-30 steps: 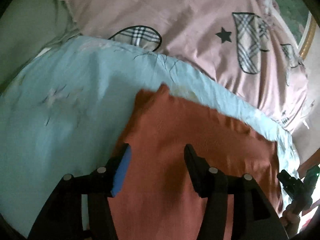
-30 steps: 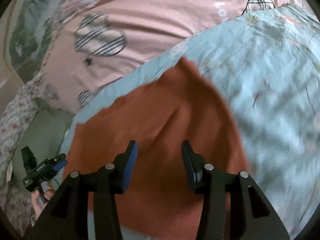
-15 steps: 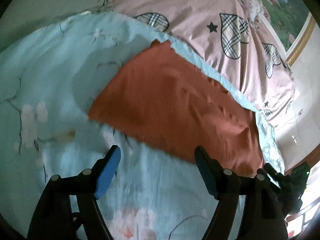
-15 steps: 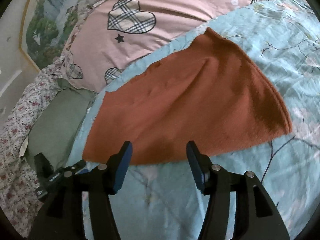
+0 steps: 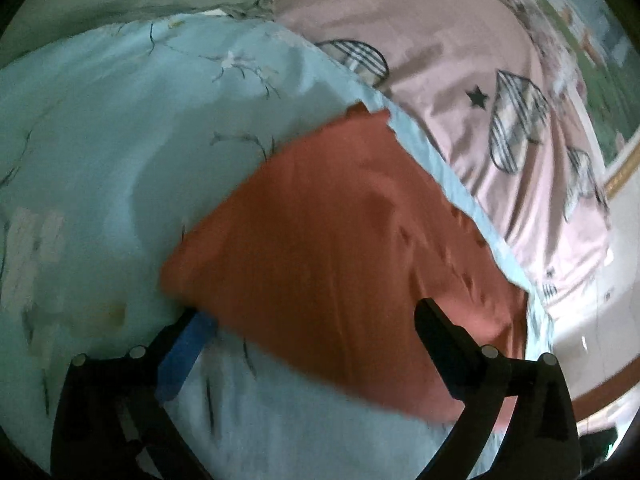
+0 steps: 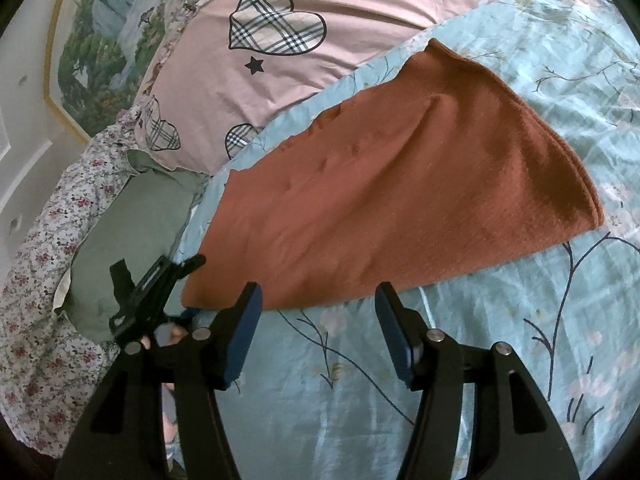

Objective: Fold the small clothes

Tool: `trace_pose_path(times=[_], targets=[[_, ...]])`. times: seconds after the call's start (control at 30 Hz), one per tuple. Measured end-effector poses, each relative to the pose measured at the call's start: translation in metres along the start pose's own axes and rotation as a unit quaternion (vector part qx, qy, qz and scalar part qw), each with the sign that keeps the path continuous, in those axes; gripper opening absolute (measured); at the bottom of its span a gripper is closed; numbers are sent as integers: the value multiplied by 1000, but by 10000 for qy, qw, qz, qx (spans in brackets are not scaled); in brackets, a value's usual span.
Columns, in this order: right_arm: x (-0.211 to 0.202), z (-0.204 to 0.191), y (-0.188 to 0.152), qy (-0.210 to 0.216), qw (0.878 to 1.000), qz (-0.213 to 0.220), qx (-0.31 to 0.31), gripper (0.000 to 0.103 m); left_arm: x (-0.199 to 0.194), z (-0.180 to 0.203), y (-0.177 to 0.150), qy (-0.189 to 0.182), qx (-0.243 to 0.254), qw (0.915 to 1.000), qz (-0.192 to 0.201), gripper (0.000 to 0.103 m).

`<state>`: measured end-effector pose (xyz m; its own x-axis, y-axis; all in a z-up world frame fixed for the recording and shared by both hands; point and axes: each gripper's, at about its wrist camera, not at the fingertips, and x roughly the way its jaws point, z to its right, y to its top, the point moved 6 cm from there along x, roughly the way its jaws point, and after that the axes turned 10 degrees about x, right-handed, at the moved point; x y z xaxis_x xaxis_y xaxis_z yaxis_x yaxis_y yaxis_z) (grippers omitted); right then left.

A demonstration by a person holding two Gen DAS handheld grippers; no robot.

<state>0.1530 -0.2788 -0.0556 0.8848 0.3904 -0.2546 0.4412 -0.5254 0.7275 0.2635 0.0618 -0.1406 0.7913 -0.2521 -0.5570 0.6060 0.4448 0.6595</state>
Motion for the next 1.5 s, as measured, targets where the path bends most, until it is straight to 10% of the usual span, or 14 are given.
trace_pose_path(times=[0.1,0.13,0.17,0.43,0.63,0.83,1.1,1.2,1.5], targets=[[-2,2,5,53,10000,-2,53,60,9,1,15,70,-3,9999,98,76],[-3,4,8,58,10000,-11,44,60,12,5,20,-13,91,9999,63,39],[-4,5,12,60,10000,-10,34,60,15,8,21,-39,167,9999,-7,23],[-3,14,57,360,9989,-279,87,60,-19,88,32,-168,1527,9872,438,9],[39,22,94,545,9939,-893,356,66,-14,195,-16,-469,3175,9464,354,7],[98,-1,108,537,9876,-1475,95,72,29,206,-70,-234,3801,9245,-185,7],[198,-50,110,692,9737,-2170,-79,73,17,198,-63,-654,3513,9340,-73,7],[210,-63,116,639,9762,-2056,-248,21,16,198,-65,-696,3507,9338,-79,7],[93,-61,165,739,9882,-993,-908,14,-11,233,-58,-1166,3571,9268,-16,7]])
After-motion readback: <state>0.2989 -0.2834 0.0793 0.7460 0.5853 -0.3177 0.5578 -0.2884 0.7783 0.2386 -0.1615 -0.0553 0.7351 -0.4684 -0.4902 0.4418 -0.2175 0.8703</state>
